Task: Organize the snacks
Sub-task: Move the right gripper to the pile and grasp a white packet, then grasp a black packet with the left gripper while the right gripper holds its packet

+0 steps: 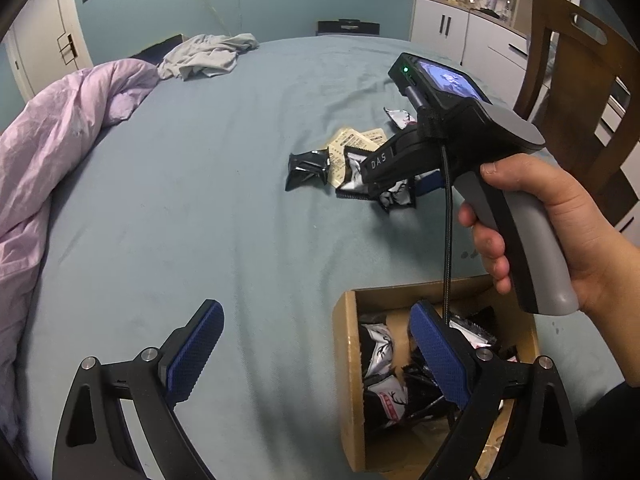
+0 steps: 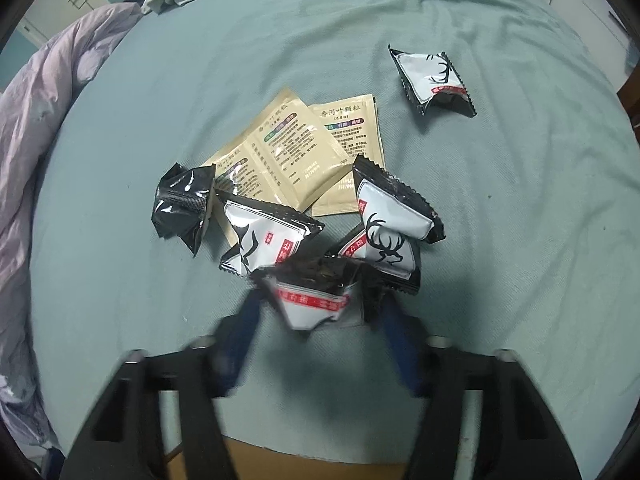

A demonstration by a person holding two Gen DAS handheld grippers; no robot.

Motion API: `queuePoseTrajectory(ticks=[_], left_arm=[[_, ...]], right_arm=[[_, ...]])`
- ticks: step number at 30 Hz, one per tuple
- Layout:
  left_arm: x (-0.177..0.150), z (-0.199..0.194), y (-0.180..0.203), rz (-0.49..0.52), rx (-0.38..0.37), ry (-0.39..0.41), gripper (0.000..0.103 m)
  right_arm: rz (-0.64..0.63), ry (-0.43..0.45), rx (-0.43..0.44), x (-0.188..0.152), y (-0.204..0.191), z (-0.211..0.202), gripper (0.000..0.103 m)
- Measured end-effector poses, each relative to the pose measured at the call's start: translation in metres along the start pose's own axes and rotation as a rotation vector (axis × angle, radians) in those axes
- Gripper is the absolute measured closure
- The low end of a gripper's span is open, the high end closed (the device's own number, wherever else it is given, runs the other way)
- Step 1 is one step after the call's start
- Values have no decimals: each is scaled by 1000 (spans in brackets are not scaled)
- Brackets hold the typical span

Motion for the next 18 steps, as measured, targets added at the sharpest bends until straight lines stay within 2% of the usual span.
queuePoseTrajectory(ticks=[2, 8, 13, 18], left_arm=[[0, 1, 0, 1, 3, -1, 7], [-1, 0, -5, -9, 26, 3, 7], [-2, -2, -4, -9, 24, 3, 7], [0, -7, 3, 10, 16, 11, 7]], right_arm=[[6, 14, 22, -3, 1, -1, 66], [-55, 75, 60, -33, 13, -41, 70], [28, 127, 163, -74, 54, -95, 70], [89, 248, 107, -122, 106, -143, 70]])
Point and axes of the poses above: each gripper's, at about its wrist camera, not at the fingertips, and z roughly the way its jaws point, y to its right, x to its top, the point moved 2 cm from there along z, roughly the way its jaws point, and after that the axes turned 10 degrees about z, right-handed, at the moved point
